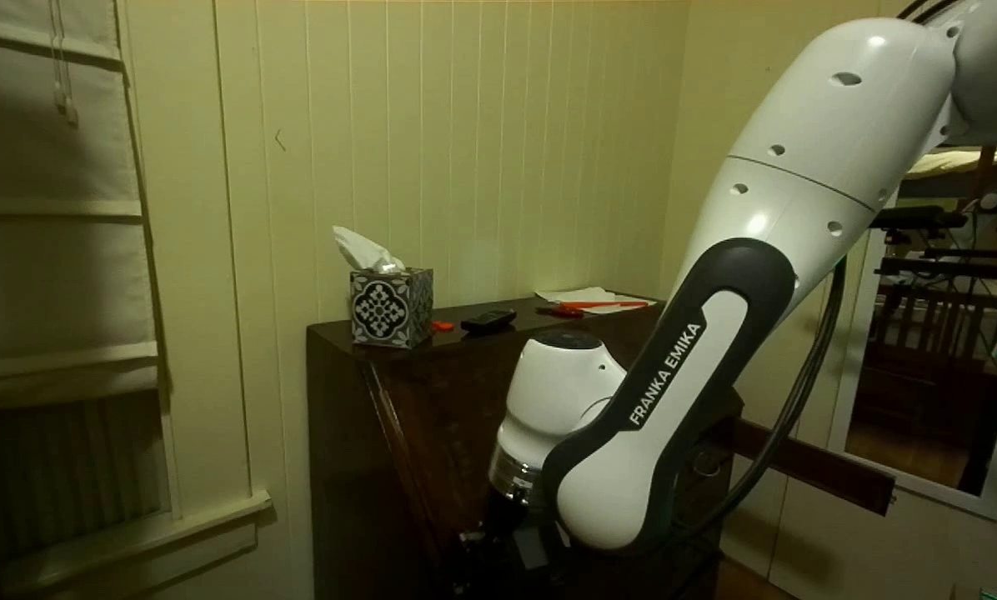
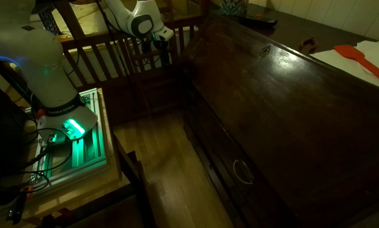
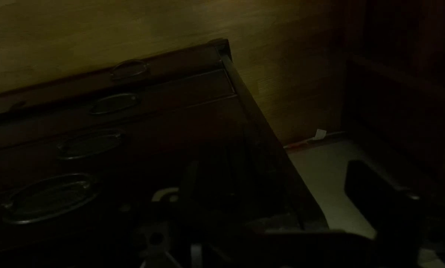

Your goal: Open the smallest drawer on the far left side of the desk

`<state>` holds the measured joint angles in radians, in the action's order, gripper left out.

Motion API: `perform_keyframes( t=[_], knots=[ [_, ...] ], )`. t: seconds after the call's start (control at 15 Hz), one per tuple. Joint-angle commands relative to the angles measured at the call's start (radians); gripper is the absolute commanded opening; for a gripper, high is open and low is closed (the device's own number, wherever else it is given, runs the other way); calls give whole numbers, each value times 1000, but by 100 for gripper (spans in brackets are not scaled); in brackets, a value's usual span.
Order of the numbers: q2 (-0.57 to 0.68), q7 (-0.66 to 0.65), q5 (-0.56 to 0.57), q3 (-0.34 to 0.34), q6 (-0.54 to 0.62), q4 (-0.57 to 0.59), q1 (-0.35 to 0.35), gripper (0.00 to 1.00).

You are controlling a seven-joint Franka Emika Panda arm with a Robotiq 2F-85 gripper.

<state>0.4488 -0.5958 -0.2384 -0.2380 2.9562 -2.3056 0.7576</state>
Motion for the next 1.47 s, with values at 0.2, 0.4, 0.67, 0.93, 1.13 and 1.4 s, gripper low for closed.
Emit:
perform_keyframes(
  t=[0.2, 0.4, 0.67, 0.93, 1.13, 1.4],
  knots=[
    [80, -46, 80, -34, 86, 19, -8, 100],
    [107, -36, 67, -47, 122, 29, 2, 100],
    [126, -19, 31, -14, 166, 37, -23, 100],
    [146, -5, 13, 21, 194, 54, -44, 100],
    [166, -8, 5, 25, 194, 71, -45, 94],
    [194, -13, -7, 24, 191, 98, -49, 83]
  ],
)
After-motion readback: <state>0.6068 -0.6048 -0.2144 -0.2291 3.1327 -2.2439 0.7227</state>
